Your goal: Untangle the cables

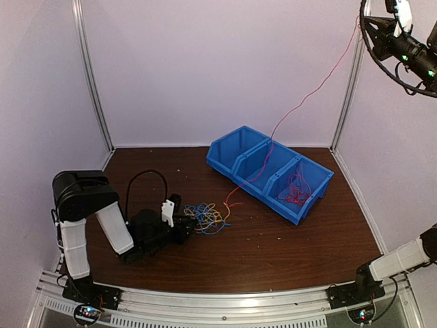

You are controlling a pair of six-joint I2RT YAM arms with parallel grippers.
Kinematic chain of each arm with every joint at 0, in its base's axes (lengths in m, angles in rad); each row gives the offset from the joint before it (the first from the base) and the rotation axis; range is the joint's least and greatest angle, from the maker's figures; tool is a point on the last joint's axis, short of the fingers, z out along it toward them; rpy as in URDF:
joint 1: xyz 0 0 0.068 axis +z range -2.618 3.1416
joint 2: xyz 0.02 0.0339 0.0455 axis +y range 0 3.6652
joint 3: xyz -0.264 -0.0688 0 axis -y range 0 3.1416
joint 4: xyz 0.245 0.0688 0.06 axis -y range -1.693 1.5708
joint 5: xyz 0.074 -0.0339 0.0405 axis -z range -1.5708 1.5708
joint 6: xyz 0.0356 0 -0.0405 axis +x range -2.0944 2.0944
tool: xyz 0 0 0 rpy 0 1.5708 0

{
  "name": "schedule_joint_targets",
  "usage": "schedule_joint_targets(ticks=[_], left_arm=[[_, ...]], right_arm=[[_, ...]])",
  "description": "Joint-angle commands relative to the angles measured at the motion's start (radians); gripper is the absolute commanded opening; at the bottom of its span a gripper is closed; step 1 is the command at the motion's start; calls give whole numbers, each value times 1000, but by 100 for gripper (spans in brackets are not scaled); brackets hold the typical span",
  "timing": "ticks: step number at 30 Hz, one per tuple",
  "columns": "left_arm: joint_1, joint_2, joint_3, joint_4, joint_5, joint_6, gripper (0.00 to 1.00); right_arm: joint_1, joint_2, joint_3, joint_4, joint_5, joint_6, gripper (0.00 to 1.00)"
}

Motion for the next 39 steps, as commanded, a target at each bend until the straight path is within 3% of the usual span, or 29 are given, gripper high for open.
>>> schedule_joint_targets(ticks=[1, 5, 9, 11, 14, 18, 24, 35, 37, 39], left_arm=[[8, -52, -14, 17, -20, 18, 36], [8, -113, -41, 36, 1, 22, 39], [-19, -202, -120, 235, 120, 78, 46], [-28, -258, -91, 176, 173, 98, 49], [-59, -284, 14, -40, 200, 177, 50], [-77, -206, 180, -233, 170, 208, 51], [-97, -67, 358, -361, 147, 226, 42], [-110, 122, 483, -384, 169, 209, 42], [-110, 141, 491, -381, 165, 206, 39], [-110, 149, 493, -375, 161, 206, 29]], right_arm=[[-6, -7, -48, 18, -7, 26, 0], [-7, -33, -107, 19, -78, 38, 0], [-7, -71, -223, 68, -146, 59, 0], [-8, -78, -263, 75, -167, 63, 0], [-9, -90, -314, 91, -173, 70, 0], [-9, -97, -345, 101, -181, 79, 0], [-22, -105, -366, 125, -212, 109, 0], [-78, -99, -347, 158, -278, 173, 0], [-80, -99, -351, 159, -279, 173, 0], [-82, -101, -359, 159, -278, 172, 0]])
